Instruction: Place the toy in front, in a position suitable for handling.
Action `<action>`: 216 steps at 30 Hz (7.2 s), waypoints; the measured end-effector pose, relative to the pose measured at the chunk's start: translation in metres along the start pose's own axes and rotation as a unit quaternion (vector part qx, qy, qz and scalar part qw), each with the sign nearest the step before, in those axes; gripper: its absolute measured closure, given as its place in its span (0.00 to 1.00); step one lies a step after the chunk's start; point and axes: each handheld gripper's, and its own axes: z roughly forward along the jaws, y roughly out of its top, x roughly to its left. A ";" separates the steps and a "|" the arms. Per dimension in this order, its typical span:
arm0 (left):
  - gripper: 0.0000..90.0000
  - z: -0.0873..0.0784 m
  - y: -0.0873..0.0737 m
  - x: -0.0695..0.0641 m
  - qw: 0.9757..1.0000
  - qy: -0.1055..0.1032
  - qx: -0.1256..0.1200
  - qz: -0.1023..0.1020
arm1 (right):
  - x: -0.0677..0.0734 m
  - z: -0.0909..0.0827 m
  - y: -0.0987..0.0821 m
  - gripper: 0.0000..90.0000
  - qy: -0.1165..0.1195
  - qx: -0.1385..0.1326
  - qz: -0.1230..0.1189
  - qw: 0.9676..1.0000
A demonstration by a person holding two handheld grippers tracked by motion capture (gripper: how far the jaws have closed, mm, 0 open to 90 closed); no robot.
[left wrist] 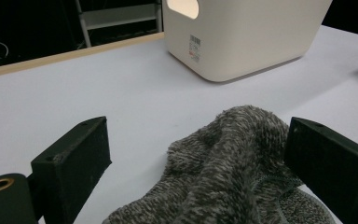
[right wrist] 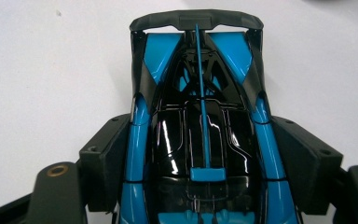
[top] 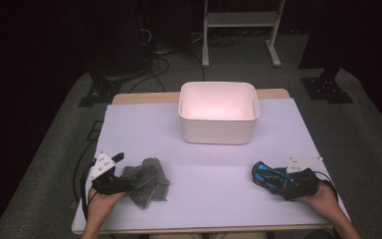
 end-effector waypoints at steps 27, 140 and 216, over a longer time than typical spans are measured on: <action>0.07 -0.002 0.002 -0.002 1.000 0.001 -0.004 0.003 | 0.017 -0.010 0.037 0.28 0.031 -0.044 -0.032 0.998; 0.91 0.154 0.069 -0.159 0.889 -0.355 0.183 0.225 | 0.046 0.077 0.073 0.20 0.176 -0.006 -0.086 0.981; 0.89 0.105 0.054 -0.117 0.902 -0.315 0.212 0.204 | 0.078 0.116 0.113 0.27 0.177 0.001 -0.173 0.969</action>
